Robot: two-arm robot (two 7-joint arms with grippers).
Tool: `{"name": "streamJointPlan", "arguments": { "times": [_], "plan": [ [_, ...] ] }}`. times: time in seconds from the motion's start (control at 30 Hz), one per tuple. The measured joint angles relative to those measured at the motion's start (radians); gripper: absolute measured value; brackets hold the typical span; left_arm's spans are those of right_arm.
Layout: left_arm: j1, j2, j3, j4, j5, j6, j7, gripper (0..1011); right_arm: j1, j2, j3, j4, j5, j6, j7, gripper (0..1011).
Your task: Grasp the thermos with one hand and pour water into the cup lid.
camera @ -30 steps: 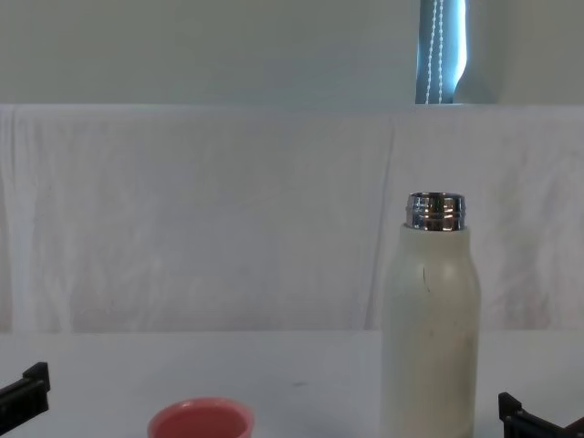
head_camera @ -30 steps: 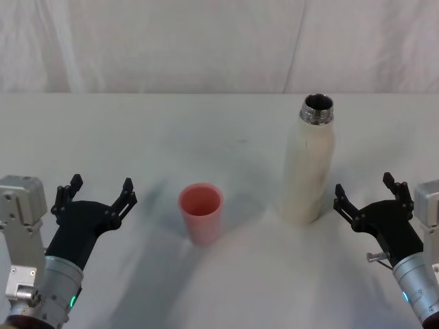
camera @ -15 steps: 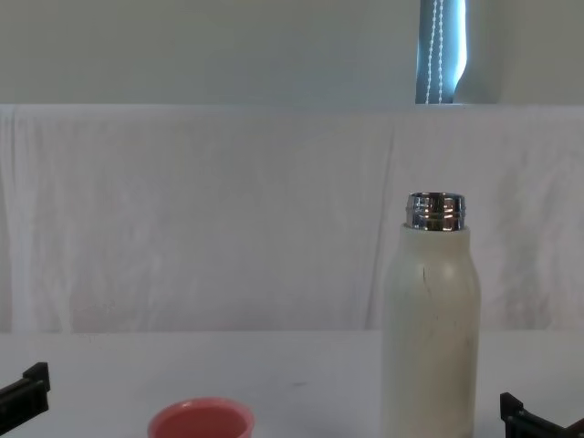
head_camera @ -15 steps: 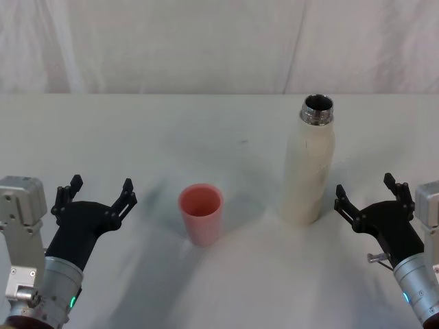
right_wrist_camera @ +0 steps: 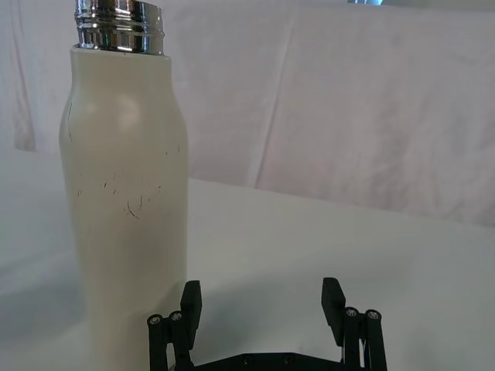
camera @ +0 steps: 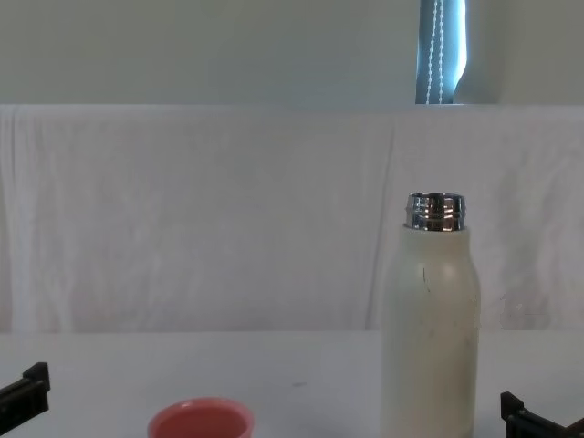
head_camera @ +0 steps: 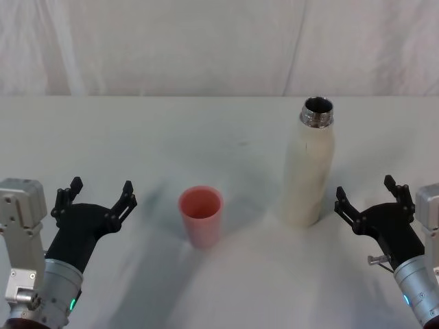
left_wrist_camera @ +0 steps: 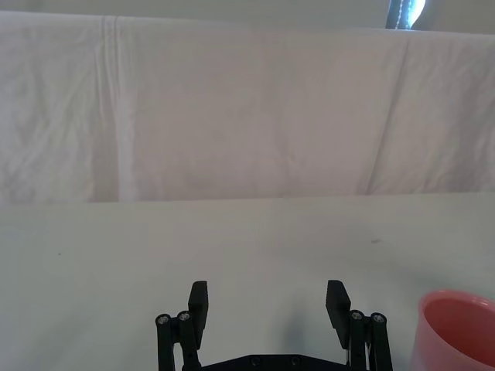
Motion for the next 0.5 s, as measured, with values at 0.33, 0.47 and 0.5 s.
{"name": "streamJointPlan", "arguments": {
  "times": [0.33,0.47,0.5],
  "plan": [
    [0.0,0.0,0.0,0.0,0.0,0.0,0.0,1001,0.0,0.0,0.0,0.0,0.0,0.0,0.0,1000],
    [0.0,0.0,0.0,0.0,0.0,0.0,0.0,1001,0.0,0.0,0.0,0.0,0.0,0.0,0.0,1000],
    [0.0,0.0,0.0,0.0,0.0,0.0,0.0,1001,0.0,0.0,0.0,0.0,0.0,0.0,0.0,1000]
  ]
}}
